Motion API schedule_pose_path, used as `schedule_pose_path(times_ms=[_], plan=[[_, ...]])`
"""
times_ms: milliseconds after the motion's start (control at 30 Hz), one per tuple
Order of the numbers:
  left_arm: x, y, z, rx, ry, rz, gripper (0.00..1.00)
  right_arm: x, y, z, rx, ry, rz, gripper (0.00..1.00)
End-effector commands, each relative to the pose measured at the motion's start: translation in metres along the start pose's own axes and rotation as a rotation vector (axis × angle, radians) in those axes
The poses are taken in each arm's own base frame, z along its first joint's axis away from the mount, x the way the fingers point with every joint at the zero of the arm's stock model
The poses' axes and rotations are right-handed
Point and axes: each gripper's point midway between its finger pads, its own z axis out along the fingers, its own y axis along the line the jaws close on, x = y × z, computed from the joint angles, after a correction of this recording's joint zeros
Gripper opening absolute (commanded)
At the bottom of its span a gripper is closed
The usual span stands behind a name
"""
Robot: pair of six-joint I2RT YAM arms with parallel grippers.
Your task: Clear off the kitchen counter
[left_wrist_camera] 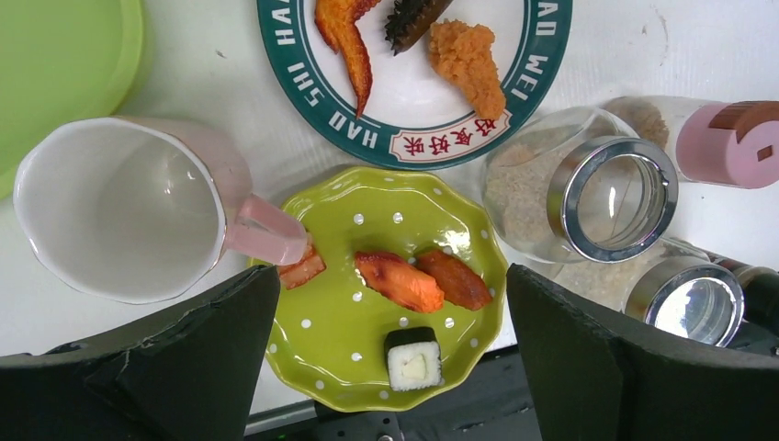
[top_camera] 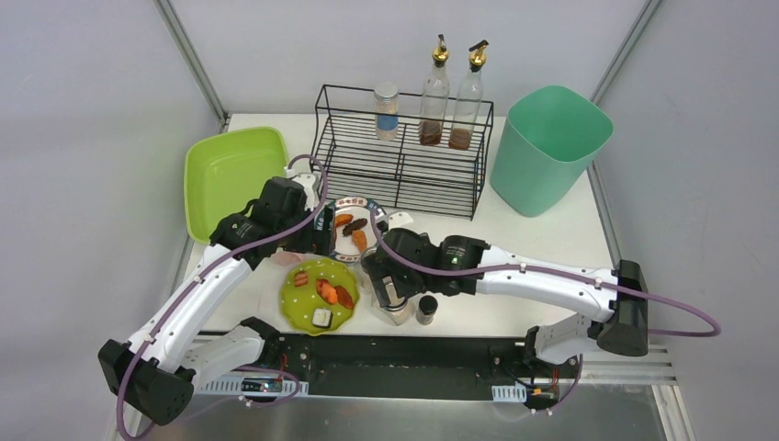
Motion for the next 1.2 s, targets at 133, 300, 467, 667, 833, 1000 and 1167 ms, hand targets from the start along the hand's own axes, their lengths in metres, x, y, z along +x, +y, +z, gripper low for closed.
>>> schedule_pose_path(times_ms=[133,300,467,667,833,1000,1167], plan=[[0.008,0.009,-0.005,-0.034,-0.025,-0.028,0.99,0.001,-0.003,0.016,0.096,0.005,0.019,0.97],[0.009,0.012,-0.009,-0.041,-0.05,-0.035,0.99,0.006,0.007,0.031,0.093,0.041,0.012,0.96],[0.009,0.016,-0.01,-0.057,-0.061,-0.03,0.99,0.011,0.008,0.039,0.115,0.055,0.014,0.96],[0.01,0.015,-0.009,-0.053,-0.055,-0.031,0.99,0.017,0.01,0.044,0.126,0.075,0.01,0.89],[0.009,0.016,-0.01,-0.06,-0.063,-0.032,0.99,0.022,0.009,0.047,0.144,0.09,0.003,0.84],[0.009,0.018,-0.011,-0.064,-0.069,-0.032,0.99,0.025,0.008,0.048,0.152,0.091,0.001,0.66],[0.009,0.019,-0.012,-0.07,-0.074,-0.033,0.99,0.02,0.006,0.042,0.17,0.06,-0.001,0.48]])
